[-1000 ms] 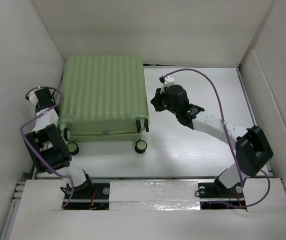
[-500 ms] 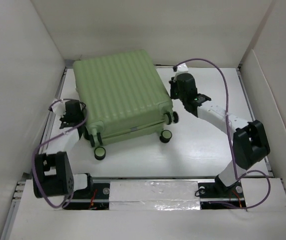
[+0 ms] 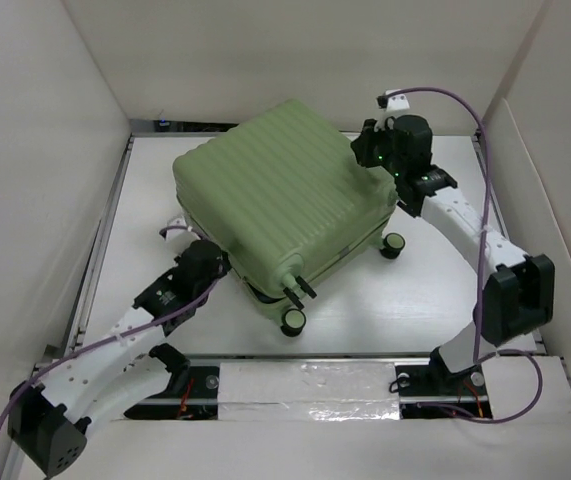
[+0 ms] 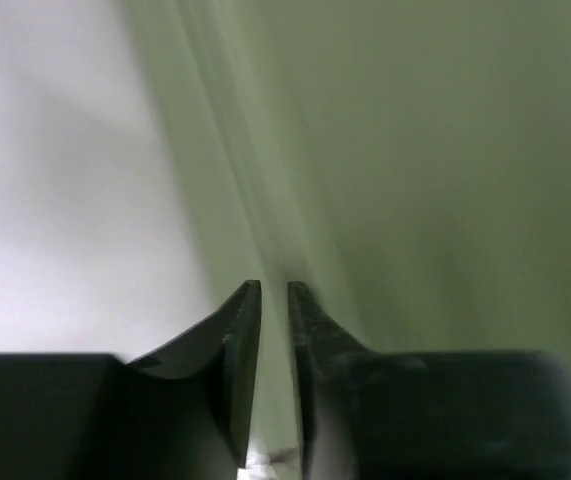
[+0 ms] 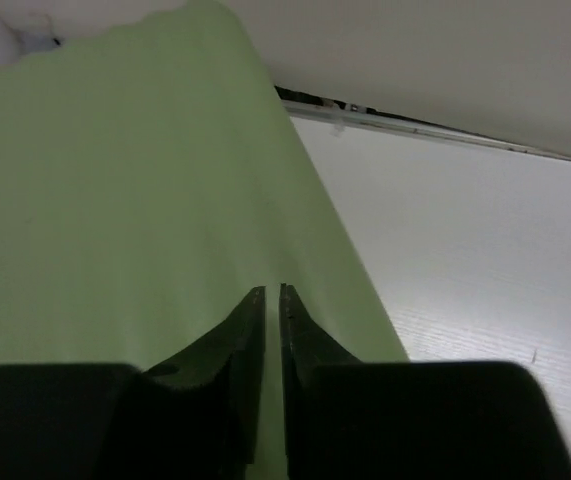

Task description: Pack the luggage

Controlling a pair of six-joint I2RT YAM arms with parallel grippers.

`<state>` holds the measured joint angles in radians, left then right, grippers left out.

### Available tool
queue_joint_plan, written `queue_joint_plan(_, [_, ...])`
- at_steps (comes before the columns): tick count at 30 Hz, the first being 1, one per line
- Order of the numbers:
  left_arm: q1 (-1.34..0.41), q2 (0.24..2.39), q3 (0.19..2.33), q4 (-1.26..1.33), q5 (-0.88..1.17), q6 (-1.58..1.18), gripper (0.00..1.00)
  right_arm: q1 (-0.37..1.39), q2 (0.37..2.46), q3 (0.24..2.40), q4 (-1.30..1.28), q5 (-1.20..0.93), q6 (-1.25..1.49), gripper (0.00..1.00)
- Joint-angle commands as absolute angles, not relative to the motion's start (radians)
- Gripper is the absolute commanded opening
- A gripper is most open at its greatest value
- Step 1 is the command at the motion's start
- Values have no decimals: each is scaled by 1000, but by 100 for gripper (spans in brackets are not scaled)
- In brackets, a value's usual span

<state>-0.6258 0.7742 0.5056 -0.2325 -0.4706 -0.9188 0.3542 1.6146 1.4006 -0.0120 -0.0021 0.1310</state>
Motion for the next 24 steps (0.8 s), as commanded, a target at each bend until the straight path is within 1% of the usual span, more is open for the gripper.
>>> queue_joint_plan(1, [-646,755,777,-149,-587,-820,18,307,1449,1404,-55,-65,170,25])
queue_joint_plan(2, [-646,752,811,-131,-663,-795,22,296,1410,1382,-63,-54,175,30])
queue_joint_plan(3, [-635,746,839,-100,-690,-767,27,296,1367,1356,-60,-42,175,34])
queue_joint_plan(4, [-635,735,882,-13,-705,-705,28,296,1282,1288,-60,-6,182,37])
queue_joint_plan(6, [-579,741,913,95,-691,-654,31,307,1189,1200,-52,44,198,37])
queue_joint_plan(7, [-554,774,954,165,-672,-634,32,316,1143,1148,-45,84,230,21])
queue_joint_plan(8, [-526,807,980,182,-634,-614,32,316,1053,1035,-17,87,244,9])
queue_joint_plan(9, [-465,843,1012,190,-611,-614,31,316,1013,984,-12,86,256,1])
queue_joint_plan(10, [-430,932,1082,198,-582,-615,31,316,976,935,-12,89,279,0])
queue_joint_plan(11, [-390,984,1118,202,-496,-609,30,316,944,852,-24,94,288,0])
queue_joint_plan(12, [-350,1035,1161,199,-456,-603,30,316,892,818,-43,107,299,0])
queue_joint_plan(13, [-257,1137,1242,189,-421,-618,29,316,865,787,-61,123,317,0])
queue_joint_plan(14, [-200,1188,1273,181,-303,-638,28,316,839,754,-75,120,325,0])
queue_joint_plan(15, [-143,1236,1305,189,-228,-672,27,325,795,692,-75,114,334,0])
queue_joint_plan(16, [-93,1341,1374,186,-168,-696,27,325,778,668,-83,95,357,0])
queue_joint_plan(17, [-12,1401,1411,163,-62,-709,27,325,764,648,-80,83,367,0])
queue_joint_plan(18, [15,1458,1458,140,-25,-703,25,339,761,611,-71,72,371,0])
queue_joint_plan(19, [29,1579,1554,97,-11,-666,24,356,773,603,-64,72,380,0])
queue_joint_plan(20, [40,1635,1592,31,-6,-634,24,356,790,601,-66,75,380,0])
queue_joint_plan(21, [40,1681,1620,8,-6,-599,21,388,811,607,-69,84,380,0])
queue_joint_plan(22, [40,1759,1649,-33,-6,-562,21,400,852,626,-74,103,374,1])
queue_joint_plan(24, [58,1810,1640,-25,92,-552,20,426,888,643,-57,135,368,1])
